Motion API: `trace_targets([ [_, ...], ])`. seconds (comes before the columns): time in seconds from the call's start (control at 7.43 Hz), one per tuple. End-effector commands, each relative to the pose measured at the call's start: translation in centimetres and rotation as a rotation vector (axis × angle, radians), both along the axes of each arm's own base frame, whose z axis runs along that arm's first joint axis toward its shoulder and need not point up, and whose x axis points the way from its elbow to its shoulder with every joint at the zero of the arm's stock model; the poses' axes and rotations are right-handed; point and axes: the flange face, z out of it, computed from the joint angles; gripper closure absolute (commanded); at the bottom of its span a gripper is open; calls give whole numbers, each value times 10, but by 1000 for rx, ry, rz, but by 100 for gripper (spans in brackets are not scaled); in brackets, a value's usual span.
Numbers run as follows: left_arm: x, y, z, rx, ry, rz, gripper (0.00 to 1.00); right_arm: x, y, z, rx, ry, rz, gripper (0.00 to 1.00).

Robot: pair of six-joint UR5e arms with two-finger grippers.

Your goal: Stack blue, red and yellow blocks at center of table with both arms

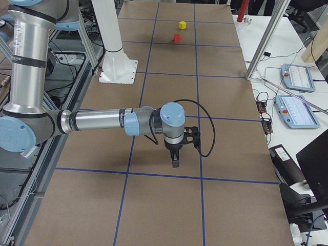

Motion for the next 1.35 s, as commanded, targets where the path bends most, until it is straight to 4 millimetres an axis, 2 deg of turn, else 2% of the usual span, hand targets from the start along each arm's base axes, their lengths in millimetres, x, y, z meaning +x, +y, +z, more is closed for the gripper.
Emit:
trace_targets([
  [0.0, -1, 3, -12, 25, 0, -2, 0, 0, -1, 1, -7, 2, 6, 0],
  [0.27, 0, 2, -17, 36, 0, 0, 0, 0, -7, -9, 79, 5, 10, 0],
  [0.4, -1, -1, -26, 58, 5, -1, 0, 0, -13, -19, 99, -8, 19, 0],
  [0.54, -2, -11, -50, 113, 9, -3, 0, -2, -13, -20, 96, -29, 17, 0],
  [0.67, -6, -16, -67, 161, 8, -13, 0, 0, -16, -27, 148, -31, 17, 0],
  [0.81, -7, -33, -86, 263, -15, -21, 0, -1, -21, -41, 166, -50, 77, 0],
  [0.94, -8, -45, -88, 309, -34, -26, 0, -15, -27, -63, 46, -103, 219, 0],
  [1.08, -6, -47, -101, 334, -32, -24, 0, -40, -28, -75, -12, -135, 275, 1],
  [1.21, -6, -48, -101, 341, -32, -23, 0, -75, -28, -87, -75, -134, 343, 1],
])
